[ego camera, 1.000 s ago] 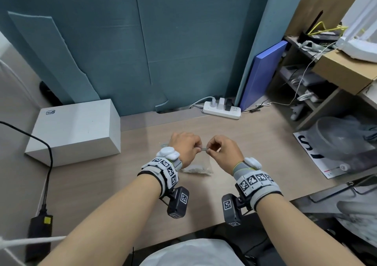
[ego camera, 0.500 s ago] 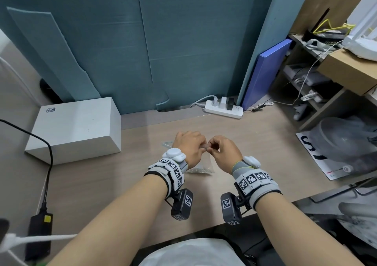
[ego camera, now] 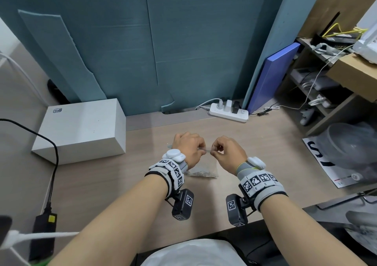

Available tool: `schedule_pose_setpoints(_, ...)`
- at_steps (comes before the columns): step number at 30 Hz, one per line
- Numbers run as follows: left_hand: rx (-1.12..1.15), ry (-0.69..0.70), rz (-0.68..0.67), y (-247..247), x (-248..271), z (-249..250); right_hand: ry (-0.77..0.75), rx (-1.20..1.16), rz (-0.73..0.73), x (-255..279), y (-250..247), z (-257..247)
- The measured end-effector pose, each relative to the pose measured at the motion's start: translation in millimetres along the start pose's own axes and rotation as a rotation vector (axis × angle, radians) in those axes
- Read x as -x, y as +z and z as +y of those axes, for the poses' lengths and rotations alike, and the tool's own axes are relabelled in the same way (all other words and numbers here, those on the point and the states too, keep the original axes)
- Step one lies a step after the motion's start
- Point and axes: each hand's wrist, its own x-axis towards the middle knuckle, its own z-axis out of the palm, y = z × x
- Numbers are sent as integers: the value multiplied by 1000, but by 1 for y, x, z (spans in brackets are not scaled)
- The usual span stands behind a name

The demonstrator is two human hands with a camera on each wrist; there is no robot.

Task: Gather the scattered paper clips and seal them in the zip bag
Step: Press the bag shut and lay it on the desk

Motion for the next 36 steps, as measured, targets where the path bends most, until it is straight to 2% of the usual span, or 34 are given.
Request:
schedule_pose_setpoints(5, -36, 19, -2, 0, -2, 4, 0, 136, -58, -7, -3, -12)
schedule_pose_setpoints(9, -33, 5, -16, -1, -3, -2, 25, 164, -44, -9, -5, -9)
schedule_pose_setpoints(14, -45, 2, -8, 0, -4, 1, -24, 259, -69, -15, -1, -15)
schedule_pose_setpoints(16, -35, -25, 0, -1, -6, -3, -4, 259, -53, -16, -4, -14)
schedule_pose_setpoints(20, -69, 16, -35, -2, -7, 0, -14, 275, -59, -17, -3, -19)
schedule_pose_setpoints(24, -50, -34, -8, -3, -8, -5, -2, 303, -48, -18, -7, -16)
schedule_pose_setpoints(29, -64, -10, -10, -3, -7, -3, 2, 282, -54, -18, -7, -21)
schedule_pose_setpoints(36, -40, -54, 4, -2, -5, -9, 18, 298, -45, -18, -9, -19)
